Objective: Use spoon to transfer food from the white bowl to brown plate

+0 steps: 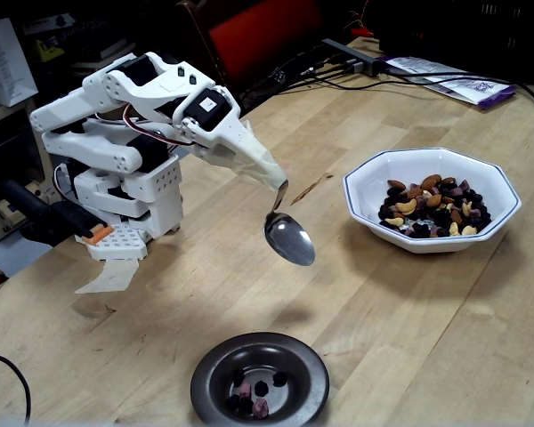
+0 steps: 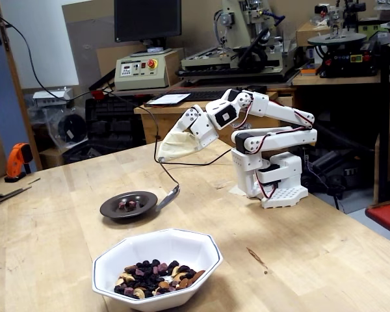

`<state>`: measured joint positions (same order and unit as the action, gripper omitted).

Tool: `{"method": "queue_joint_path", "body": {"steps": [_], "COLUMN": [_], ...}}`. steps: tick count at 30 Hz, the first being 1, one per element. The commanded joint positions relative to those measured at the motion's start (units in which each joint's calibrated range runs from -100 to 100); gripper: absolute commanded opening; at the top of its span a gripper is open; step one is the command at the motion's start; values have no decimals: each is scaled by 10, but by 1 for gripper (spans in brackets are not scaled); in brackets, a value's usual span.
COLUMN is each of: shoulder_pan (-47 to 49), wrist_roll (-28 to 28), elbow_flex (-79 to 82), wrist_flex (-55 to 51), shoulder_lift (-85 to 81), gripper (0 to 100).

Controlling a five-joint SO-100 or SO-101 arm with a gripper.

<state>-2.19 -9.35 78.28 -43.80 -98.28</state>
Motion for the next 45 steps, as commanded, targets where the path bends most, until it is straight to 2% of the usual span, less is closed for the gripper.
{"method": "queue_joint_path", "body": {"steps": [1,29,45], "shoulder_pan": [0,3,0], "wrist_roll": [1,1,0], "elbow_flex": [-32,-30,48], "wrist_flex": [5,5,10], "shoulder_lift": [0,0,4], "gripper": [4,4,4]}}
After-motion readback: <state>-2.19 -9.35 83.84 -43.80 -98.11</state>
